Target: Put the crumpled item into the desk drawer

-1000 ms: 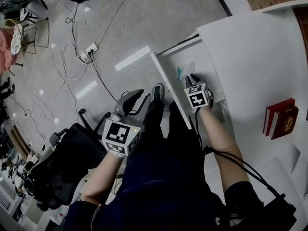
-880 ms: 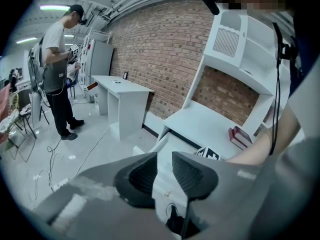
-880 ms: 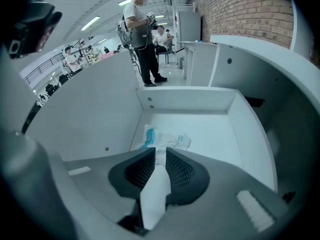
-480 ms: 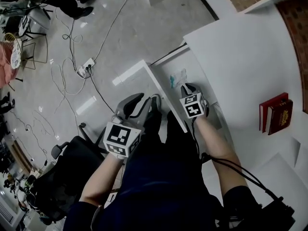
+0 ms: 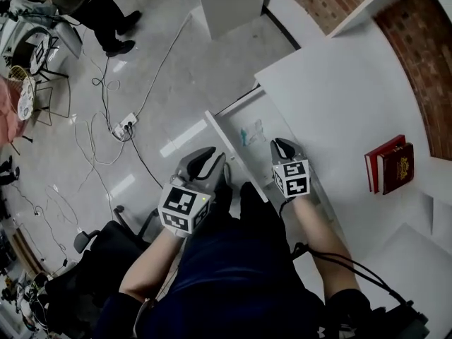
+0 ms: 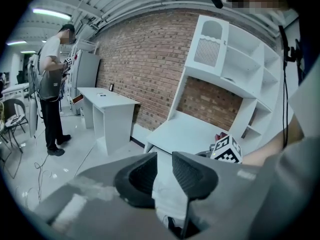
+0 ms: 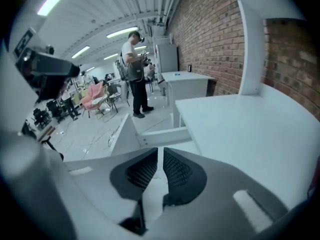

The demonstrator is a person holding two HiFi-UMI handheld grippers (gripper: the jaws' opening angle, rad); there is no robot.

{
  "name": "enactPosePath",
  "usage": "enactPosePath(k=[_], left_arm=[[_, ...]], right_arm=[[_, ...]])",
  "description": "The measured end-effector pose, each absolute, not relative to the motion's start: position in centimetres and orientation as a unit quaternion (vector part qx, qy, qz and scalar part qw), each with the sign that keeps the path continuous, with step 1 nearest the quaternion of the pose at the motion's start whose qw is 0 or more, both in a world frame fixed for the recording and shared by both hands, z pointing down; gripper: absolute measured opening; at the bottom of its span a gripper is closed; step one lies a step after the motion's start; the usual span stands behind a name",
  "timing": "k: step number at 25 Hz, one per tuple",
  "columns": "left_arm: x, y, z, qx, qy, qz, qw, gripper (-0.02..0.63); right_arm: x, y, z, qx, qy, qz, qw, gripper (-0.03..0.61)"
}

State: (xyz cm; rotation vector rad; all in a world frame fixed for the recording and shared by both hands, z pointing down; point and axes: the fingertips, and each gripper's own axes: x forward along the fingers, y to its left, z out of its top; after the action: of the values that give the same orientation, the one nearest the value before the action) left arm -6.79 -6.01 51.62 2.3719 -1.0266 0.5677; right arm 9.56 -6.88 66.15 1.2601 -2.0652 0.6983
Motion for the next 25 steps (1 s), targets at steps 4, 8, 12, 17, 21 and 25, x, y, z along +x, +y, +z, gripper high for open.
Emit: enactPosePath(k=[4,8,12,17,21,25], left_arm=[[-5.9,-6.7,48.4,0.875,-0.384,0.173,0.238,0.103],[-5.4,-7.5,44.9,0.885,-0.386,0.137,0.221,0.101],[-4.5,-7.6,41.0,0.901,-0.383,0.124,0.163,0.101],[-3.3,-7.9,35.4,0.919,-0.373,0.100,0.079,0.101],[-2.5,-7.6,31.2,0.931,-0.353,0.063,0.064,0.002],[-1.9,-7.0,27.8,0.939,-0.342,0.034,0.032,0.002]], right_arm=[[11.7,-7.0,58.8,0.522,-0.781,0.246,0.238,0.026],[13.5,-6.9,50.7,0.561,-0.781,0.213,0.173,0.009],[14.6,-5.8,43.5,0.582,-0.783,0.185,0.115,0.003],[15.3,-4.5,35.6,0.603,-0.786,0.119,0.069,0.006],[15.1,-2.9,30.7,0.616,-0.785,0.047,0.053,0.008],[15.1,-1.3,27.1,0.626,-0.779,-0.014,0.044,0.003]])
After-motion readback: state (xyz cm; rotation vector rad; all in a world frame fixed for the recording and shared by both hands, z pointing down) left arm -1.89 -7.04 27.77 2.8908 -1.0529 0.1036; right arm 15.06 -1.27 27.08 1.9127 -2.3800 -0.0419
